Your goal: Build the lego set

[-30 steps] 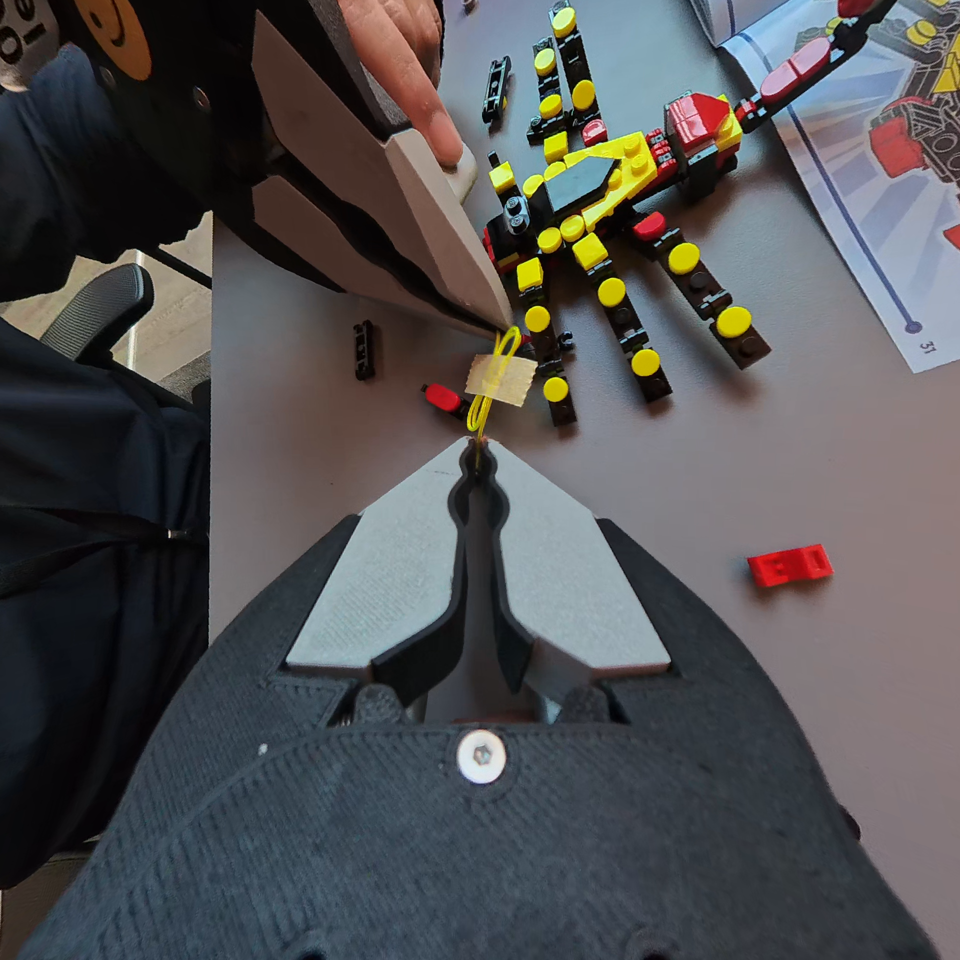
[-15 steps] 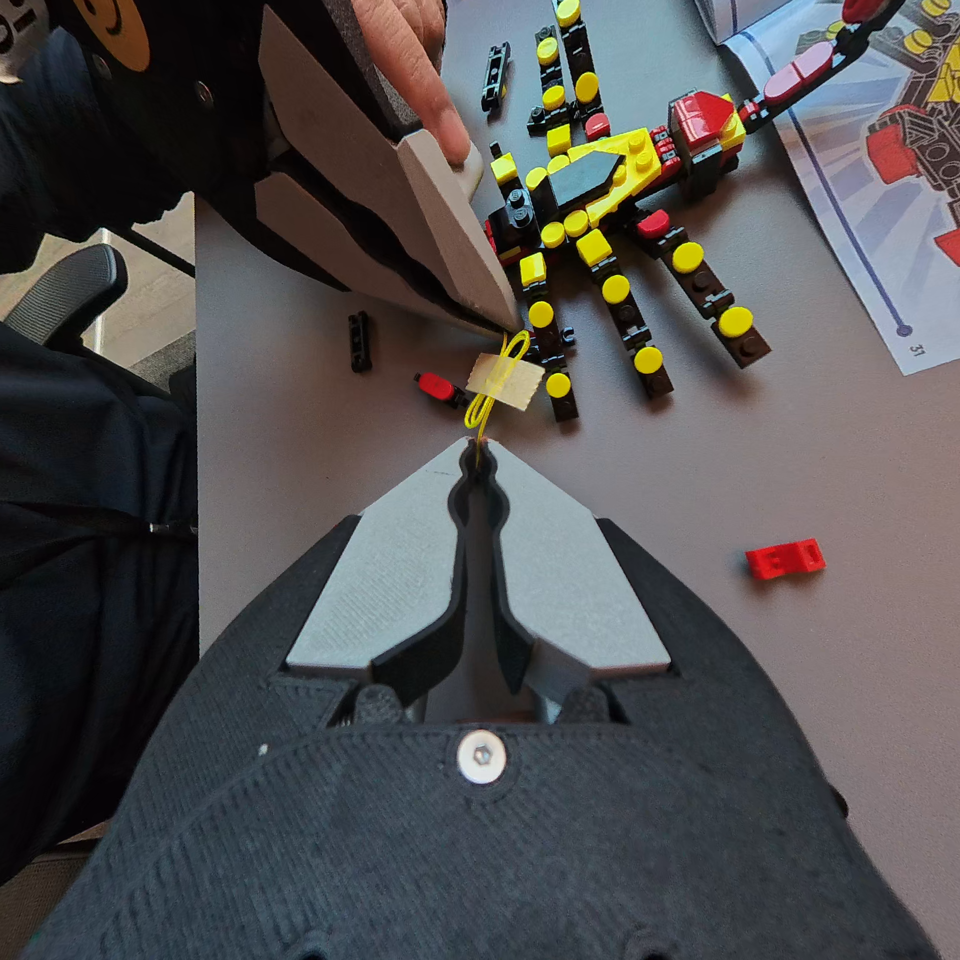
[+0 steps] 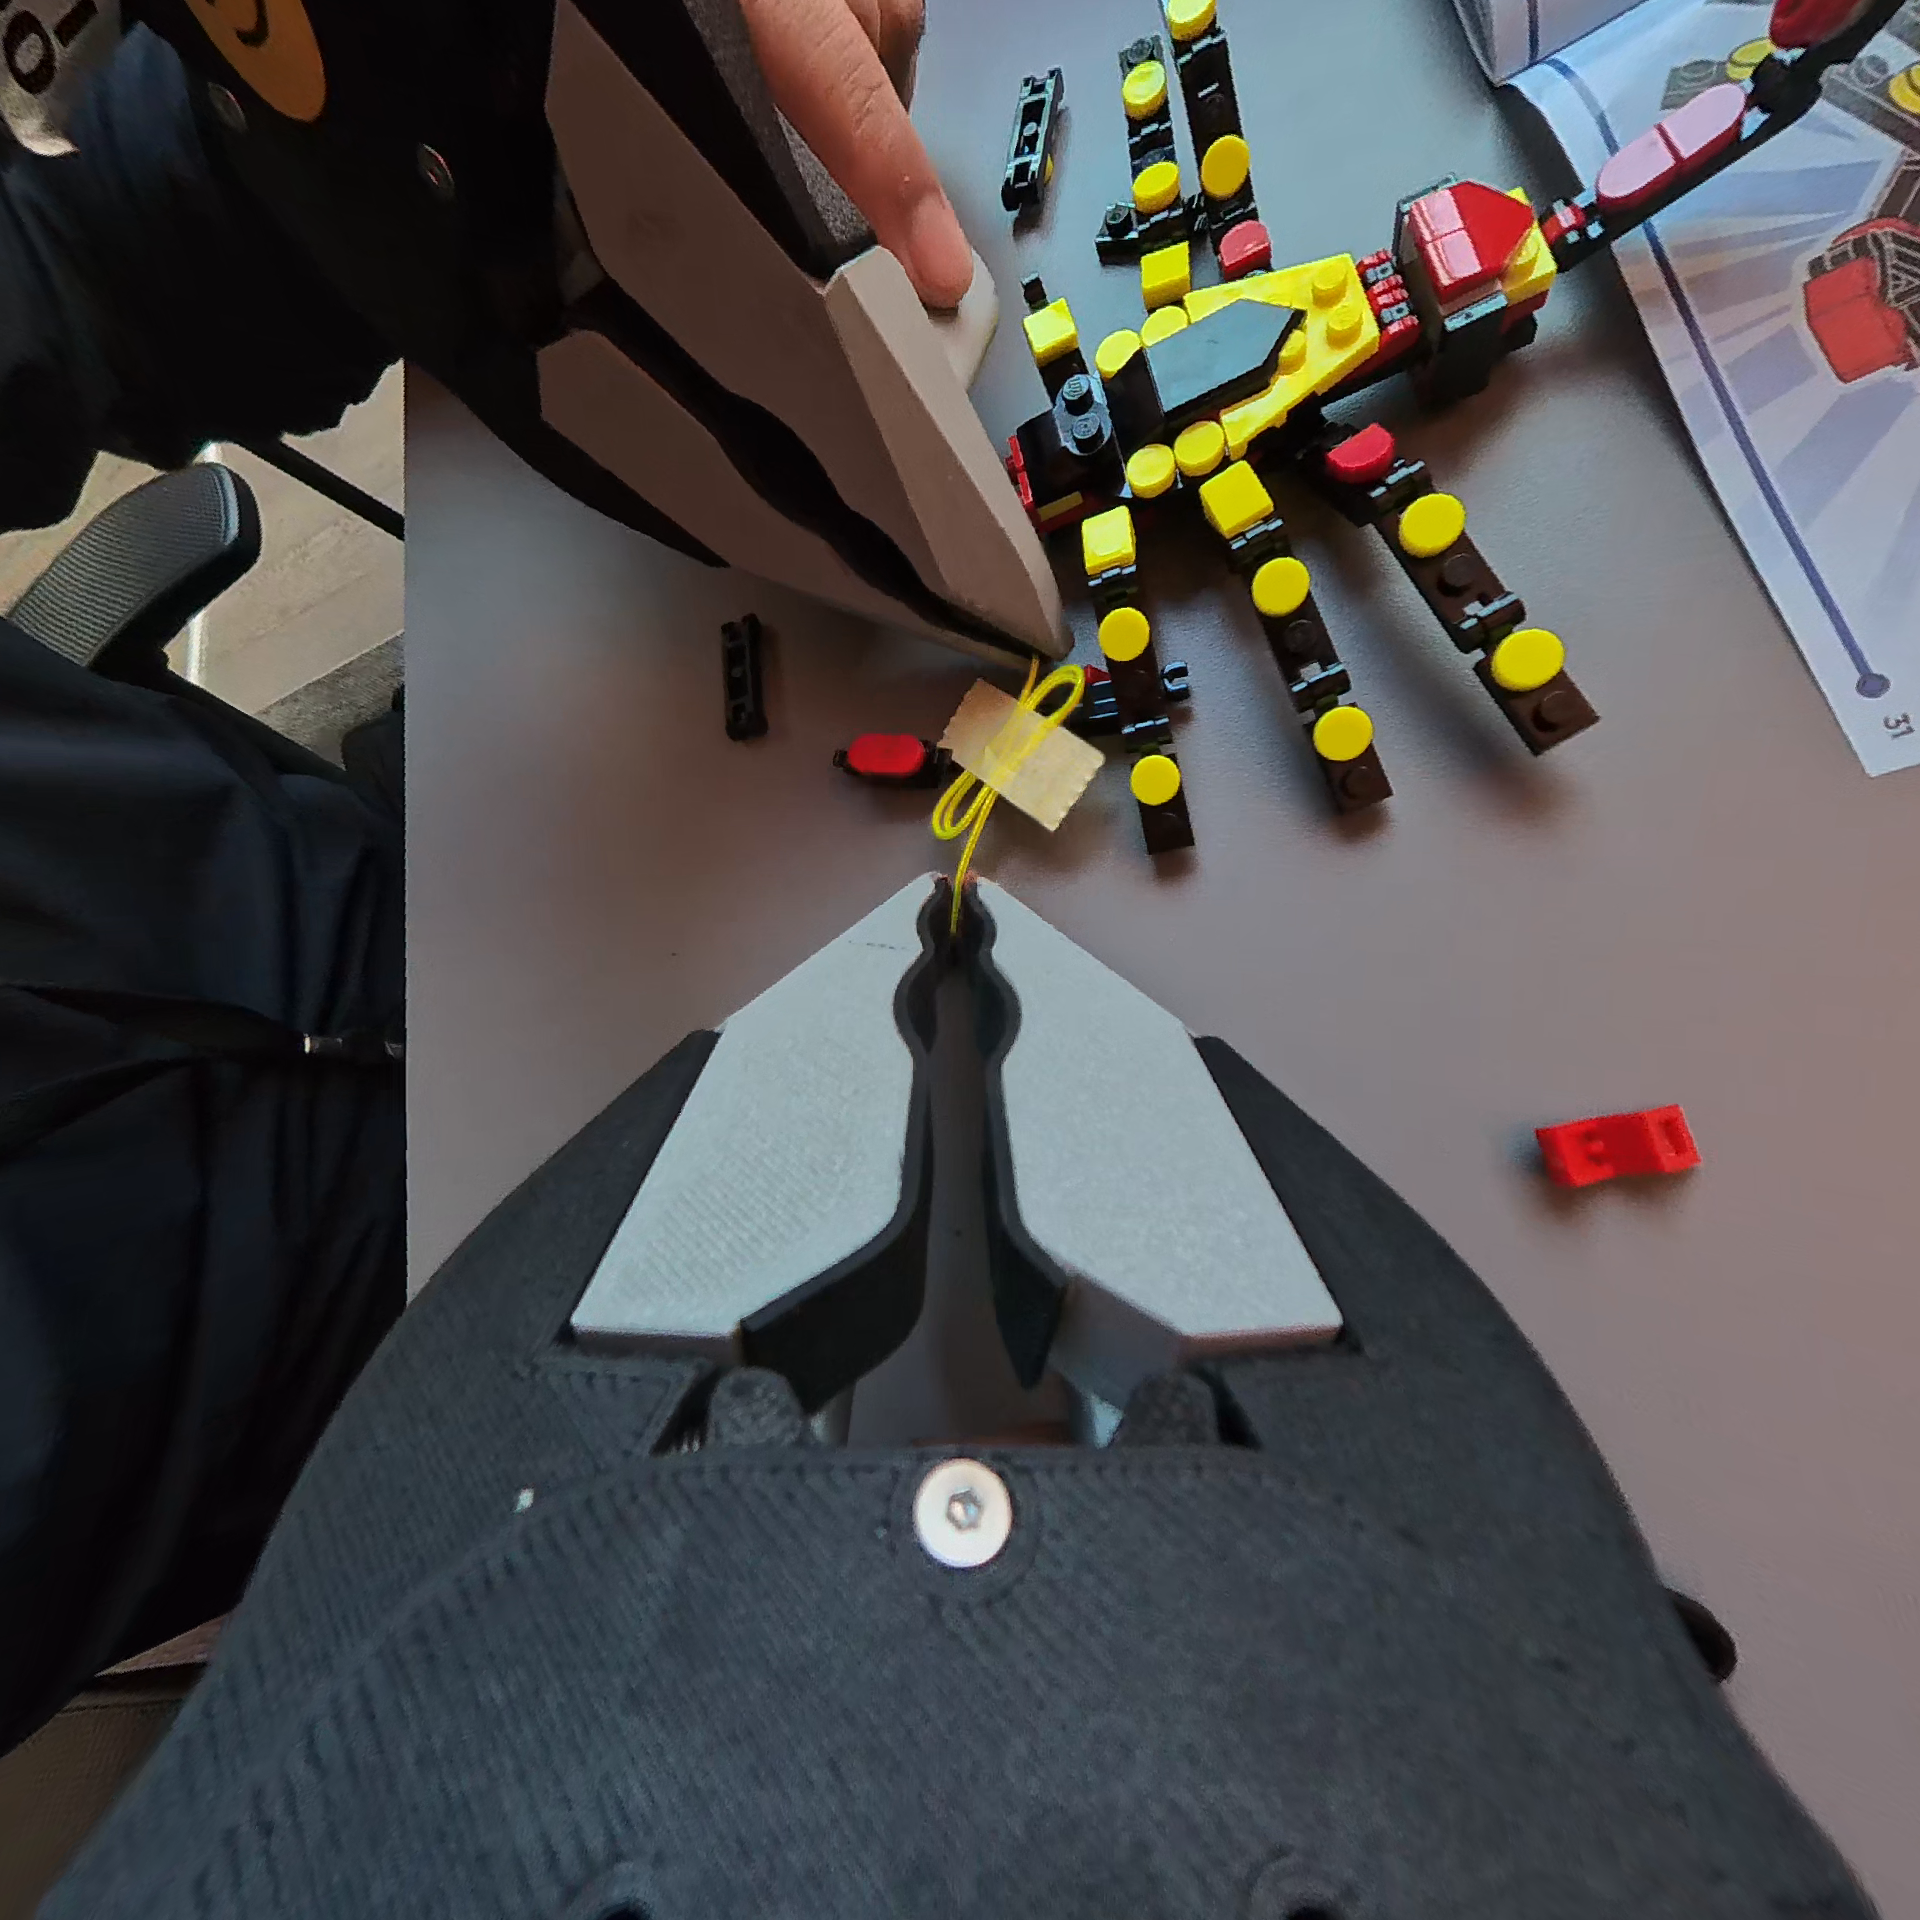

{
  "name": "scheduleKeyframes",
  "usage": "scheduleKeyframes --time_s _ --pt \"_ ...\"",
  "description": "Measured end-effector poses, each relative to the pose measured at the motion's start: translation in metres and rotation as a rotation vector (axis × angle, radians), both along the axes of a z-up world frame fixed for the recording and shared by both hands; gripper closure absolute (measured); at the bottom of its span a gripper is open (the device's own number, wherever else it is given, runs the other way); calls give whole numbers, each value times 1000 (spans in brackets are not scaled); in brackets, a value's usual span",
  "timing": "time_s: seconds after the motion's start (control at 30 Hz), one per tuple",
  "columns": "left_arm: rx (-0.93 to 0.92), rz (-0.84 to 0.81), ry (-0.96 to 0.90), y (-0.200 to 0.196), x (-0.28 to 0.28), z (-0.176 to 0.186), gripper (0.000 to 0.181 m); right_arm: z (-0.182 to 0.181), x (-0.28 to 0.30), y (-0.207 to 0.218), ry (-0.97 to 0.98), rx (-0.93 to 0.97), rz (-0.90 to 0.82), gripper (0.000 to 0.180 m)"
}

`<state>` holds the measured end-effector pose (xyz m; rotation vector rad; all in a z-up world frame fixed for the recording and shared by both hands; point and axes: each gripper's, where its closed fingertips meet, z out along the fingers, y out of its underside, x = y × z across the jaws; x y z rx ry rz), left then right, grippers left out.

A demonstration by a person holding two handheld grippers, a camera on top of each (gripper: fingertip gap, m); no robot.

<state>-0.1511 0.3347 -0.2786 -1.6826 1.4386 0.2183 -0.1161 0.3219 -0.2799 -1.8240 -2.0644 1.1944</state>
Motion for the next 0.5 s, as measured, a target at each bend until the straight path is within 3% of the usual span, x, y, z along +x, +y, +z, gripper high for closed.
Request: scheduleKeyframes --time_s 0.03,0.5 --pt "4 1 7 0 -1 1 181 0 0 1 1 5 -2 180" --pt "-4 1 24 -3 -6 3 181 0 -8 2 39 40 -16 180"
